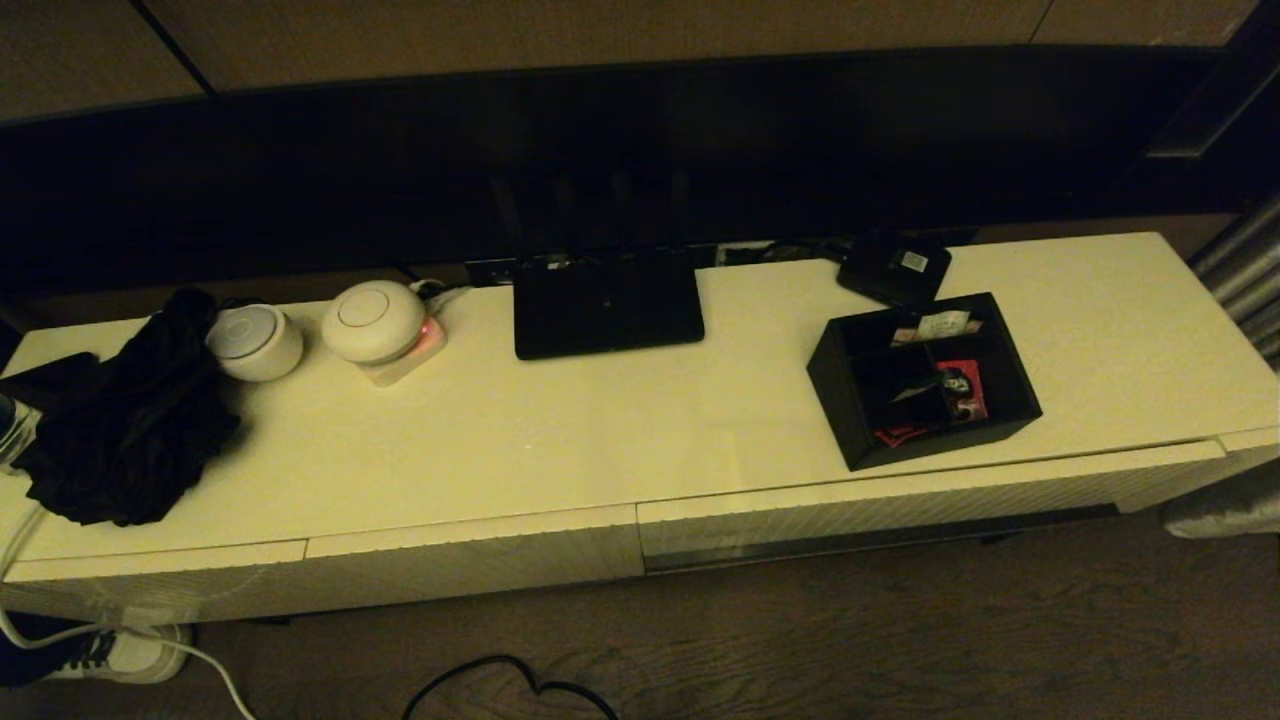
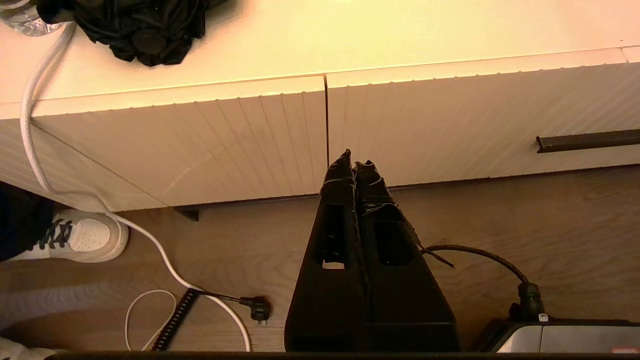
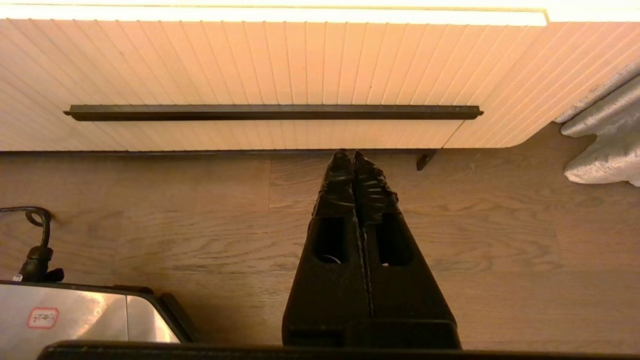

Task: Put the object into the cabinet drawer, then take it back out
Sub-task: Open the drawer

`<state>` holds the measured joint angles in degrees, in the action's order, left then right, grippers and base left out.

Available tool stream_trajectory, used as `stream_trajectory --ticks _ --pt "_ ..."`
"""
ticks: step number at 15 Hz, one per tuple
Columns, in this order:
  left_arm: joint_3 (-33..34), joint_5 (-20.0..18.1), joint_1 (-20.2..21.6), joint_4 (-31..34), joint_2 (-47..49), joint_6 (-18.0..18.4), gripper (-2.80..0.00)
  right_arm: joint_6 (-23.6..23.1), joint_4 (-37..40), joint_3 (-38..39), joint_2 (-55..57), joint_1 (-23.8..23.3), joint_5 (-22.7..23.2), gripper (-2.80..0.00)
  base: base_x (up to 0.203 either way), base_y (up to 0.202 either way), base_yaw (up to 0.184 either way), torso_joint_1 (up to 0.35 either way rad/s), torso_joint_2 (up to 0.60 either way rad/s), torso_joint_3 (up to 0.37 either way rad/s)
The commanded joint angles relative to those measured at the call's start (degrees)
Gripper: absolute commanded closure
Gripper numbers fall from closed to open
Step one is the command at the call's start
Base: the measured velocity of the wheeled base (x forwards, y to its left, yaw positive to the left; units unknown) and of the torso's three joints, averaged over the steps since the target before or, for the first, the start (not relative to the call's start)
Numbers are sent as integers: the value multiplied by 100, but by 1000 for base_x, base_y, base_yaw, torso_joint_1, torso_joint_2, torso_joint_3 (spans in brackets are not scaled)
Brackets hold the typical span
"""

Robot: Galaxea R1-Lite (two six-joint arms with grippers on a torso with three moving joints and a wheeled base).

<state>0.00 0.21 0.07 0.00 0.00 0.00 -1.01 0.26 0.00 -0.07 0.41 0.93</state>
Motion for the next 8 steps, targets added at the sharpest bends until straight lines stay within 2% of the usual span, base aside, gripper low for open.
stream_trajectory --ticks 1,8 --pt "18 6 1 0 0 0 0 -72 -1 2 -10 2 4 0 0 0 0 0 0 0" --pt "18 6 1 0 0 0 0 5 0 9 -10 2 -5 0 0 0 0 0 0 0"
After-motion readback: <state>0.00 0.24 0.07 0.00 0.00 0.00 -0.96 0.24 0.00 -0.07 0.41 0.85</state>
